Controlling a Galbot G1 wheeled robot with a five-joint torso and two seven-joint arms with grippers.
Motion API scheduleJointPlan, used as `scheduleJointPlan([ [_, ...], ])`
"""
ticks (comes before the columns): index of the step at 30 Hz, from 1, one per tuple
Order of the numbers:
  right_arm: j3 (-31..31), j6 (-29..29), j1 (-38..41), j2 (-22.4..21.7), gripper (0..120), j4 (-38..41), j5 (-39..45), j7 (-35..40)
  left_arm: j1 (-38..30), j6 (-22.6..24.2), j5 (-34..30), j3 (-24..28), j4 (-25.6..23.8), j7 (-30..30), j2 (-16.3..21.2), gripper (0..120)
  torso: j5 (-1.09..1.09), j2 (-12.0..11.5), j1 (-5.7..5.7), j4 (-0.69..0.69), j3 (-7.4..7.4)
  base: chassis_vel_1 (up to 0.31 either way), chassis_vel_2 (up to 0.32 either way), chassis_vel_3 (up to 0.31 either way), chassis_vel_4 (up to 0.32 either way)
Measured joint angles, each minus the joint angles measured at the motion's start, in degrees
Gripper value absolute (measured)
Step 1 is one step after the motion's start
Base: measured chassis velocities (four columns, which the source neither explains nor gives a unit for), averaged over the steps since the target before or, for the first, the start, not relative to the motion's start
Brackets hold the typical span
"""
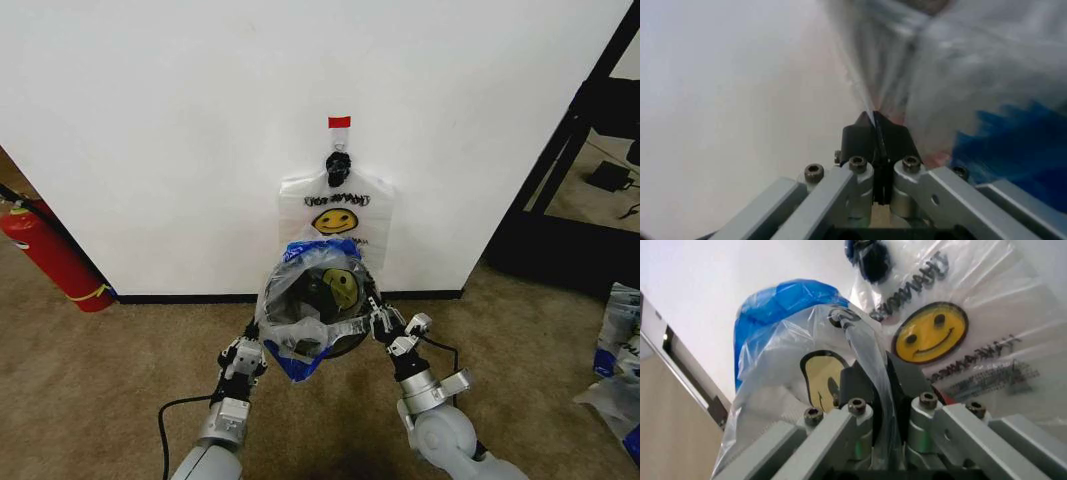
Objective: Pick up the garbage bag from the wall and place it over the trash bin.
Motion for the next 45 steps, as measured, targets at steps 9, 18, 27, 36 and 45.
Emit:
scheduleJointPlan([
  [9, -0.6, -0.4, -0.1, 0.6, 2, 0.3, 1.3, 0.5, -0.3, -6.8, 0.0, 0.2, 1.3, 1.9, -0.3, 0, 0.00, 0.0, 0.00, 0.00, 0.00, 0.000, 0.000, 0.000, 0.000],
  [18, -0.7, -0.3, 1.1, 2.0, 2, -0.2, 2.1, 1.7, -0.8, -15.2, -1.9, -1.8, 3.8, 3.6, 0.8, 27, -0.01, 0.0, 0.00, 0.00, 0.00, 0.000, 0.000, 0.000, 0.000],
  [27, -0.1, -0.3, 1.6, 2.4, 2, -0.8, 2.2, 1.8, 0.1, -16.9, -1.8, -5.2, 5.0, 4.2, 3.8, 59, -0.01, 0.0, 0.00, 0.00, 0.00, 0.000, 0.000, 0.000, 0.000],
  [36, 1.7, -0.3, 2.9, 2.4, 2, -1.1, 3.4, 2.5, 1.0, -17.5, -2.1, -9.0, 5.1, 3.9, 8.1, 94, -0.02, 0.0, 0.00, 0.00, 0.00, 0.000, 0.000, 0.000, 0.000],
  [45, 1.8, -0.3, 3.8, 3.1, 2, -3.3, 3.5, 2.8, 8.4, -18.1, -5.8, -9.2, -5.5, 3.3, 11.4, 100, -0.01, 0.0, 0.00, 0.01, 0.00, 0.000, 0.000, 0.000, 0.000],
])
